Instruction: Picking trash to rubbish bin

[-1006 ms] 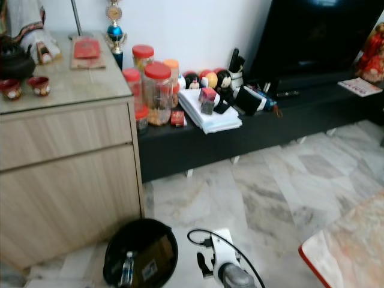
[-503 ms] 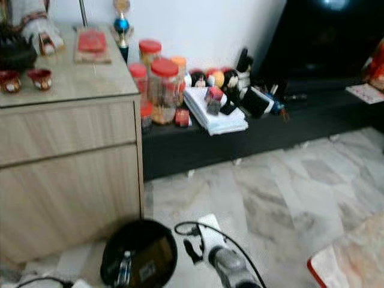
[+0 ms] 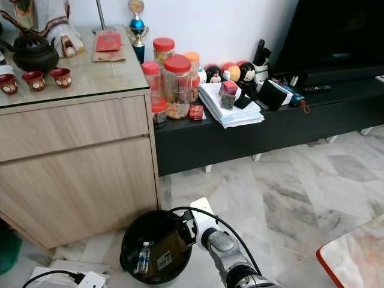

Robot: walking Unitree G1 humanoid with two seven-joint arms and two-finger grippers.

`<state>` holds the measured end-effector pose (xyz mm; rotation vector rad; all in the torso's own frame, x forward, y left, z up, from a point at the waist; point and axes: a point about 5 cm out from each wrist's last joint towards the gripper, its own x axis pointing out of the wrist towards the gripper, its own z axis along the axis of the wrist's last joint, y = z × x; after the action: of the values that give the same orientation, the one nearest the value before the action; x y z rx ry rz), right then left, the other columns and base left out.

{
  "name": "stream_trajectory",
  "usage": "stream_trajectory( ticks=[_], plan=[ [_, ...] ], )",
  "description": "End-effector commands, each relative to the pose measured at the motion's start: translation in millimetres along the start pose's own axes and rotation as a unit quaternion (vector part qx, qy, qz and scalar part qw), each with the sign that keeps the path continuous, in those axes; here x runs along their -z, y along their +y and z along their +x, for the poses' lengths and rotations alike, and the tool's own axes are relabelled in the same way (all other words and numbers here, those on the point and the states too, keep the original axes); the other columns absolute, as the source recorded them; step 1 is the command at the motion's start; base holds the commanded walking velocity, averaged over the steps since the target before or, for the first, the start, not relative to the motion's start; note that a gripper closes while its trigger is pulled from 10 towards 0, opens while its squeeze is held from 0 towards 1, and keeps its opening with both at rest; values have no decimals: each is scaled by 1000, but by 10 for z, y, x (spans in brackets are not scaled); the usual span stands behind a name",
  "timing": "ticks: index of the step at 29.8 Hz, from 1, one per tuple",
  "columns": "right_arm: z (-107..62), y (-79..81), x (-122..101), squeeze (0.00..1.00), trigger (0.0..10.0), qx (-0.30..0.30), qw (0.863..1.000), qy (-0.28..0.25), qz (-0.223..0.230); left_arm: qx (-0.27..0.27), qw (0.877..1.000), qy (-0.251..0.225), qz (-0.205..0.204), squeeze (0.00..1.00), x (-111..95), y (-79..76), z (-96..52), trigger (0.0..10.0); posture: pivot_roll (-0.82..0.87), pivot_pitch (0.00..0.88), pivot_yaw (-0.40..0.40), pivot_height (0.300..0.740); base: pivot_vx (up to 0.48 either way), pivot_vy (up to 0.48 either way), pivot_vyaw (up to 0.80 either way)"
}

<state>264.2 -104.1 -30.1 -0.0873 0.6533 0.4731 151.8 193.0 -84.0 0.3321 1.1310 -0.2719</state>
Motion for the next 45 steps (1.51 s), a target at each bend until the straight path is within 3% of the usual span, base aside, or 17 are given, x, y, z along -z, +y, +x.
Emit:
stream_trajectory(
  ticks=[1,4,9,12,19,20,21,23,27,30,31,32,33,35,45],
  plan=[
    [-19,8,74,0,10000,-4,1000,10,4,-42,966,-256,-10,0,-1690,18,-261,10000,92,0,-108,740,0,0,0],
    [-28,11,108,0,10000,-6,1000,14,6,-63,977,-204,-20,0,-1460,84,-201,10000,96,0,-108,740,0,0,0],
    [-29,15,115,0,10000,-8,1000,15,7,-83,981,-172,-17,0,-1345,168,-187,10000,98,0,-107,740,0,0,0],
    [-20,51,107,0,10000,-21,1000,16,9,-138,979,-144,-26,0,-1177,430,-267,10000,107,0,-106,740,0,0,0],
    [-19,64,112,0,10000,-27,999,16,9,-147,978,-140,-38,0,-1076,503,-332,10000,109,0,-98,740,0,0,0],
    [-21,63,116,0,10000,-27,999,17,10,-145,978,-140,-42,0,-1003,510,-362,10000,108,0,-95,740,0,0,0],
    [-35,37,144,0,10000,-21,1000,20,12,-110,978,-159,-79,0,-585,451,-387,10000,117,0,-88,740,0,0,0],
    [-44,25,167,0,10000,-17,1000,23,13,-91,975,-170,-115,0,-301,409,-401,10000,123,0,-86,740,0,0,0],
    [-51,23,192,0,10000,-12,999,27,15,-126,982,-57,-130,0,381,474,-334,10000,137,0,-90,740,0,0,0],
    [-51,23,192,0,10000,-12,999,27,15,-126,982,-57,-130,0,381,474,-334,10000,137,0,-90,740,0,0,0],
    [-54,37,218,0,10000,-15,999,32,14,-142,982,15,-122,0,804,500,-367,10000,147,0,-94,740,0,0,0],
    [-54,37,218,0,10000,-15,999,32,14,-142,982,15,-122,0,804,500,-367,10000,147,0,-94,740,0,0,0],
    [-56,43,229,0,10000,-16,999,33,14,-145,981,46,-118,0,964,503,-394,10000,149,0,-95,740,0,0,0],
    [-59,50,244,0,10000,-17,999,36,13,-137,980,75,-120,0,1098,479,-413,10000,157,0,-97,740,0,0,0],
    [-57,66,253,0,10000,-19,999,39,13,-125,978,111,-126,0,1267,339,-372,10000,151,0,-93,740,0,0,0]
  ],
)
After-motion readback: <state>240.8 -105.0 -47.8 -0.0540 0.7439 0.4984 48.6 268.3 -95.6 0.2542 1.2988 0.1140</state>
